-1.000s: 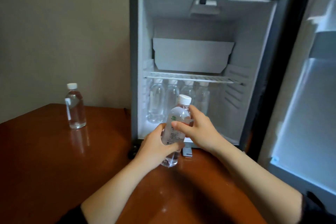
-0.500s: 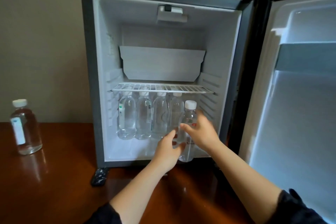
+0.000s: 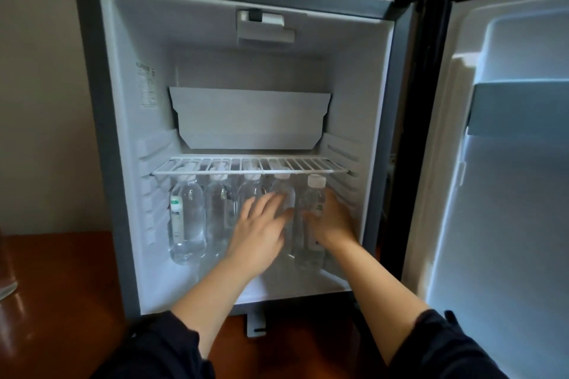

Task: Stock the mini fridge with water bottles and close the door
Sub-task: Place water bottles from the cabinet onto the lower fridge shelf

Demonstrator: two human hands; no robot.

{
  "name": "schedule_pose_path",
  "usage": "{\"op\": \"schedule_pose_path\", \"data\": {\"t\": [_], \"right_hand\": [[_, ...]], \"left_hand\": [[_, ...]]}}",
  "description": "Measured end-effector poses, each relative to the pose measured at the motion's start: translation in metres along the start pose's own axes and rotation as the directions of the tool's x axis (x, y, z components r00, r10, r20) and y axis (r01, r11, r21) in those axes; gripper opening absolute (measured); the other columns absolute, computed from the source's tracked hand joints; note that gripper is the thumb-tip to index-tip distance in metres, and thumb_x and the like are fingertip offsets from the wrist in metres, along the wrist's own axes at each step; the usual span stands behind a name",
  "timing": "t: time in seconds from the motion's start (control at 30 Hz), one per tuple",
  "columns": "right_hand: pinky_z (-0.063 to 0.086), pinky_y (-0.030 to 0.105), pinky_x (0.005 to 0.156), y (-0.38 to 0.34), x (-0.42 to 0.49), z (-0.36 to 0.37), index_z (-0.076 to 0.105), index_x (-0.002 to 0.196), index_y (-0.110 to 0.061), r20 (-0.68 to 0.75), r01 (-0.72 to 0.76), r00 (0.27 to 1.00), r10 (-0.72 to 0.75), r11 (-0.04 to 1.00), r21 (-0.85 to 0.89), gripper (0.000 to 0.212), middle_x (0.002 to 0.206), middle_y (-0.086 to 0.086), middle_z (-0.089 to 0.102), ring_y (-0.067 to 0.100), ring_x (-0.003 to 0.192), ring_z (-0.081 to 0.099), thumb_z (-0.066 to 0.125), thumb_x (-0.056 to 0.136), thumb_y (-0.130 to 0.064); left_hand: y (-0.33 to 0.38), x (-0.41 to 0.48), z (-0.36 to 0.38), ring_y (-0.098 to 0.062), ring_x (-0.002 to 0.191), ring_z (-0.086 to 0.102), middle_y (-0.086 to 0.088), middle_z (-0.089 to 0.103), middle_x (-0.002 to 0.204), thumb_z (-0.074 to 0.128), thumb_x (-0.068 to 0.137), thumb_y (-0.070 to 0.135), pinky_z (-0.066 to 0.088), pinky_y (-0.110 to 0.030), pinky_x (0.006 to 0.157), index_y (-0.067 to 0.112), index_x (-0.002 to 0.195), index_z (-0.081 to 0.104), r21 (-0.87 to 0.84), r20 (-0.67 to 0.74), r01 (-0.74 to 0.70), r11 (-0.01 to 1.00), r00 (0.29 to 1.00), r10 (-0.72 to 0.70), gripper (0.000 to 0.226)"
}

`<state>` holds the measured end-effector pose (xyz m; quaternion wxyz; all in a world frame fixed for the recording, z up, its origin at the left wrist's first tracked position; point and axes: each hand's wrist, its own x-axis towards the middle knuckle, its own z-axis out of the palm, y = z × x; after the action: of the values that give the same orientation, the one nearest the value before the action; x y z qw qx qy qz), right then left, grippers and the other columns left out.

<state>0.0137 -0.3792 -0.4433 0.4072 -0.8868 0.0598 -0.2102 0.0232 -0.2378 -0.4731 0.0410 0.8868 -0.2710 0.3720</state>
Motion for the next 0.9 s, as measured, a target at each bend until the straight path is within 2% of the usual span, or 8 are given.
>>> {"op": "schedule_pose_path", "data": {"t": [0.07, 0.13, 0.33, 0.47, 0.6, 0.73, 0.8, 0.9], "right_hand": [[0.049, 0.041, 0.095, 0.000, 0.007, 0.004, 0.049, 0.126, -0.021, -0.023, 0.019, 1.000, -0.019, 1.000, -0.012, 0.043, 0.123, 0.002, 0.060, 0.025, 0.114, 0.058, 0.064, 0.086, -0.028], [0.050, 0.041, 0.092, 0.001, 0.014, 0.008, 0.050, 0.125, -0.022, -0.047, 0.029, 0.998, -0.030, 0.999, -0.020, 0.043, 0.120, 0.004, 0.062, 0.026, 0.112, 0.060, 0.063, 0.085, -0.029], [0.052, 0.039, 0.086, 0.003, 0.039, 0.019, 0.036, 0.133, -0.025, -0.025, 0.021, 0.999, -0.022, 0.999, -0.028, 0.049, 0.119, 0.009, 0.059, 0.027, 0.106, 0.060, 0.059, 0.090, -0.030], [0.051, 0.038, 0.088, 0.001, 0.055, 0.024, 0.036, 0.133, -0.023, 0.020, -0.030, 0.999, 0.030, 1.000, -0.003, 0.047, 0.122, 0.012, 0.055, 0.029, 0.106, 0.058, 0.056, 0.091, -0.030], [0.039, 0.028, 0.083, -0.006, 0.069, 0.026, 0.035, 0.137, -0.017, 0.078, -0.074, 0.994, 0.078, 0.996, -0.049, 0.046, 0.130, 0.015, 0.051, 0.032, 0.117, 0.053, 0.050, 0.095, -0.029], [0.044, 0.035, 0.091, -0.008, 0.086, 0.038, 0.038, 0.137, -0.015, 0.069, -0.111, 0.991, 0.116, 0.991, -0.068, 0.046, 0.132, 0.017, 0.051, 0.032, 0.119, 0.053, 0.048, 0.096, -0.033], [0.044, 0.039, 0.096, -0.009, 0.090, 0.041, 0.039, 0.137, -0.016, 0.069, -0.134, 0.988, 0.137, 0.990, -0.045, 0.047, 0.133, 0.017, 0.052, 0.033, 0.120, 0.052, 0.048, 0.095, -0.035], [0.043, 0.035, 0.090, -0.008, 0.094, 0.042, 0.045, 0.131, -0.015, 0.084, -0.148, 0.985, 0.150, 0.988, -0.034, 0.040, 0.129, 0.016, 0.054, 0.031, 0.117, 0.054, 0.044, 0.097, -0.037]], "left_hand": [[-0.015, 0.008, 0.003, -0.026, 0.125, 0.043, -0.006, 0.060, 0.127, 0.079, 0.053, 0.026, 0.041, -0.051, 0.100, 0.026, 0.111, 0.067, 0.163, 0.003, -0.071, 0.984, 0.997, 0.071, 0.060], [-0.025, 0.014, 0.004, -0.029, 0.126, 0.049, -0.005, 0.057, 0.133, 0.080, 0.054, 0.037, 0.042, -0.056, 0.096, 0.031, 0.117, 0.063, 0.248, 0.053, -0.106, 0.963, 0.994, 0.096, 0.066], [-0.048, 0.014, 0.029, -0.025, 0.134, 0.030, 0.000, 0.034, 0.146, 0.079, 0.058, 0.047, 0.036, -0.062, 0.097, 0.037, 0.134, 0.040, 0.340, 0.008, -0.149, 0.928, 0.988, 0.156, 0.086], [-0.052, 0.015, 0.039, -0.025, 0.133, 0.031, 0.000, 0.036, 0.144, 0.079, 0.058, 0.049, 0.034, -0.062, 0.099, 0.037, 0.135, 0.036, 0.346, -0.034, -0.153, 0.925, 0.984, 0.176, 0.090], [-0.050, 0.013, 0.041, -0.024, 0.132, 0.031, 0.000, 0.031, 0.145, 0.079, 0.057, 0.049, 0.033, -0.064, 0.098, 0.036, 0.136, 0.034, 0.332, -0.061, -0.151, 0.931, 0.982, 0.181, 0.092], [-0.049, 0.013, 0.045, -0.023, 0.130, 0.033, -0.001, 0.030, 0.147, 0.078, 0.057, 0.049, 0.024, -0.063, 0.101, 0.036, 0.136, 0.035, 0.315, -0.068, -0.146, 0.938, 0.982, 0.176, 0.091], [-0.048, 0.013, 0.045, -0.021, 0.128, 0.034, -0.001, 0.031, 0.147, 0.078, 0.056, 0.049, 0.030, -0.064, 0.101, 0.036, 0.136, 0.036, 0.307, -0.065, -0.136, 0.942, 0.984, 0.163, 0.092], [-0.045, 0.013, 0.042, -0.021, 0.129, 0.034, -0.001, 0.032, 0.146, 0.079, 0.055, 0.048, 0.034, -0.065, 0.096, 0.036, 0.135, 0.037, 0.300, -0.073, -0.127, 0.945, 0.985, 0.155, 0.092]]}}
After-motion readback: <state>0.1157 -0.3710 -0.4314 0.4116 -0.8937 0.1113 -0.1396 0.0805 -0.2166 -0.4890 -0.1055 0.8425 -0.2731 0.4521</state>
